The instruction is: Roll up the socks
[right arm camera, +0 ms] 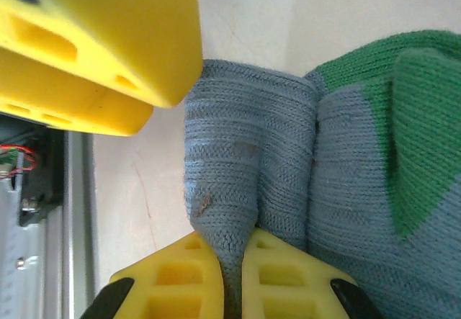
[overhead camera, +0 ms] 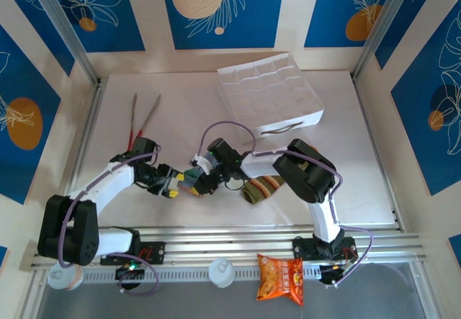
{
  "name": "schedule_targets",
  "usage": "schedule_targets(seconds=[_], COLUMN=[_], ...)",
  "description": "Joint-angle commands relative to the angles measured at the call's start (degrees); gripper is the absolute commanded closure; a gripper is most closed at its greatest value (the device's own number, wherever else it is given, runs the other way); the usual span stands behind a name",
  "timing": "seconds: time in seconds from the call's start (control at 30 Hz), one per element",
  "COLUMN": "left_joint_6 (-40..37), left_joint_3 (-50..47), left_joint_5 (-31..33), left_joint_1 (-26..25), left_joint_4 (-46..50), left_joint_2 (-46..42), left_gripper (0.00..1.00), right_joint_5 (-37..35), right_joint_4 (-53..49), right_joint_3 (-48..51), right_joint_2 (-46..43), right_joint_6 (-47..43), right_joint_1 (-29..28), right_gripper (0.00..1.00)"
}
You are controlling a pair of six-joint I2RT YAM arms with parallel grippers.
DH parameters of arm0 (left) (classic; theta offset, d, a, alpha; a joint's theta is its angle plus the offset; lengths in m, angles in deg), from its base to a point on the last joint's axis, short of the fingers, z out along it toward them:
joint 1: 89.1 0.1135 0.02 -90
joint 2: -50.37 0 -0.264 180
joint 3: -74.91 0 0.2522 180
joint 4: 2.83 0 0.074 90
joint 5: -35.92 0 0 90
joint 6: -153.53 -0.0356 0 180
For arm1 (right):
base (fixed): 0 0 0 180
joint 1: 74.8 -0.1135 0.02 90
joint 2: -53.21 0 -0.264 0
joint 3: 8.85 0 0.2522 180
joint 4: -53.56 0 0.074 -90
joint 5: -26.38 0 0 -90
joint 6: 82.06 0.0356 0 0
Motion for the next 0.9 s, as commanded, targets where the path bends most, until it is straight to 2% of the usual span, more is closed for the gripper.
schedule_targets(seconds=[0.0,0.2,0.33,0.53,0.87], left_joint_6=[-1.3,-2.0,-3.4,-4.6,-3.1], left_joint_3=[-1.0,-2.6,-3.4,-4.9,-6.7], left_joint_5=[-1.5,-1.2,-0.6,0.6,-0.8], left_joint_1=[-0.2,-1.5,-2.0,-2.1,-5.1], left_joint_4=[-4.1,-7.8,-7.8,-8.3,-16.5], left_joint_2=[-1.0,-0.1,-0.6,-3.6,0.8], left_gripper=[0.58,0.69,0.71,0.66,0.56], right_joint_5=[-2.7,-0.2,0.5,1.7,2.6], right_joint_4=[-17.7,-22.2,-23.0,-24.1,-26.0], right_joint_3=[5.6,2.5,1.9,0.9,-1.9], right_joint_2=[8.9,12.5,13.5,14.2,15.9], right_joint_6=[4.5,5.5,7.2,7.5,8.0], right_joint_1=[1.6,3.7,5.1,6.1,6.5], right_gripper=[1.00,1.00,1.00,1.00,1.00])
